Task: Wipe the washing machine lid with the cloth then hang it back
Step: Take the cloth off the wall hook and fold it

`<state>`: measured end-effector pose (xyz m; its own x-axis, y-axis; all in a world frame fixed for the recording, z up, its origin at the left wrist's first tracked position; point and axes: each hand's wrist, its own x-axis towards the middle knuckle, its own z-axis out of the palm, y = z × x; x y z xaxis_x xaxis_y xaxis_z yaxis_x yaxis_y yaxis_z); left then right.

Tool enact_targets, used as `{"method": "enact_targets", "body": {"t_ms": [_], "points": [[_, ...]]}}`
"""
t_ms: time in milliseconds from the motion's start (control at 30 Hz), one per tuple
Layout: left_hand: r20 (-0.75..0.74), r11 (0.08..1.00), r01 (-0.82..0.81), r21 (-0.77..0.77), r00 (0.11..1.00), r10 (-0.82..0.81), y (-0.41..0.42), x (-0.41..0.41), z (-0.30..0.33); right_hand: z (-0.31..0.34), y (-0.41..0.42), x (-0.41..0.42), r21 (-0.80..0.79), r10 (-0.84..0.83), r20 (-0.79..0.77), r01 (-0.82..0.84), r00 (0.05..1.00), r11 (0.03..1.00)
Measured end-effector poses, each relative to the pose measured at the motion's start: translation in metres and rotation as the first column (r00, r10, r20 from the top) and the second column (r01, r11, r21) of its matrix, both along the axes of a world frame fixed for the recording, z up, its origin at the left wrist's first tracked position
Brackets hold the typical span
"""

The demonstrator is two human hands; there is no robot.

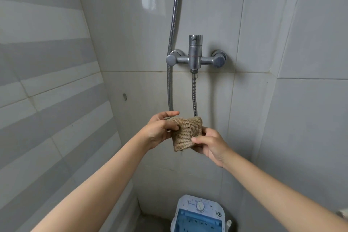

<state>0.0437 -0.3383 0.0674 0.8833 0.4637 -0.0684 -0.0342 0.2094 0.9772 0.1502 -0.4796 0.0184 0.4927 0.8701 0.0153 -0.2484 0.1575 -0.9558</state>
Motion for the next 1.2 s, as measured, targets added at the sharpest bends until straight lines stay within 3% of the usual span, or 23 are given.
{"method": "enact_targets", "body": {"t_ms": [167, 367, 667, 933, 1200], "points": [[-0.073, 0.999, -0.05, 0.014, 0.996, 0.051, 0.01, 0.007, -0.019, -0.017, 0.006, 0.001, -0.018, -0.109, -0.144, 0.107, 0.984, 0.994], [-0.184, 1.0, 0.026, 0.012, 0.983, -0.023, 0.028, 0.022, -0.047, -0.04, 0.004, 0.005, -0.058, -0.045, -0.269, 0.03, 0.962, 0.998], [-0.246, 0.958, 0.211, 0.192, 0.956, -0.161, 0.076, 0.032, -0.073, -0.052, 0.046, -0.011, -0.232, -0.191, -0.176, 0.148, 0.966, 0.961], [-0.295, 0.949, 0.284, 0.137, 0.926, -0.234, 0.113, 0.029, -0.122, -0.097, 0.091, -0.034, -0.367, -0.391, -0.164, 0.312, 0.906, 0.876], [-0.356, 0.954, 0.266, 0.139, 0.912, -0.203, 0.124, 0.045, -0.203, -0.164, 0.1, -0.019, -0.457, -0.375, -0.145, 0.274, 0.916, 0.846]]}}
